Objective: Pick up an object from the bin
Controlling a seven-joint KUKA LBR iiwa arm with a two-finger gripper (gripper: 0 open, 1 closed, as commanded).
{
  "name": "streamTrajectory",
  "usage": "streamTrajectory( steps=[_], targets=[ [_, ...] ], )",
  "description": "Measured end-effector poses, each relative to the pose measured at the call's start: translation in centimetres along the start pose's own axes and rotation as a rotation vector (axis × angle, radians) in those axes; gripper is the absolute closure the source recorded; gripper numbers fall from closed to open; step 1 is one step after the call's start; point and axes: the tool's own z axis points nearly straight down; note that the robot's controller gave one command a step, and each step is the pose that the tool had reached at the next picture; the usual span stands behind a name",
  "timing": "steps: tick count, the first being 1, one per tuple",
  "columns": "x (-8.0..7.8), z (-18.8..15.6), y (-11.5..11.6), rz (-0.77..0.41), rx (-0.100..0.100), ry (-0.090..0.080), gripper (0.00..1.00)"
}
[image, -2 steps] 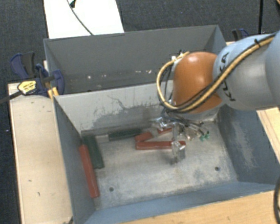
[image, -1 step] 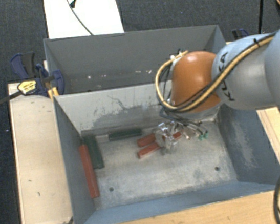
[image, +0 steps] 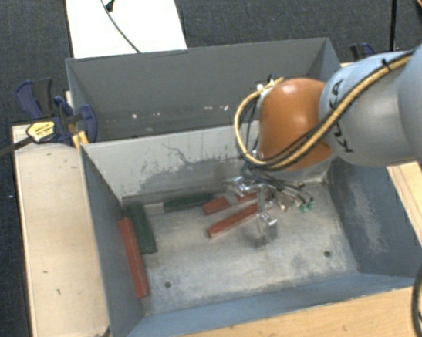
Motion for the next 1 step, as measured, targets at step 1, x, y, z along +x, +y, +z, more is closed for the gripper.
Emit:
streamTrajectory(
  steps=[1],
  targets=[
    [-0.12, -0.15, 0.01, 0.001, 0.000, -0.003, 1.00]
  ],
)
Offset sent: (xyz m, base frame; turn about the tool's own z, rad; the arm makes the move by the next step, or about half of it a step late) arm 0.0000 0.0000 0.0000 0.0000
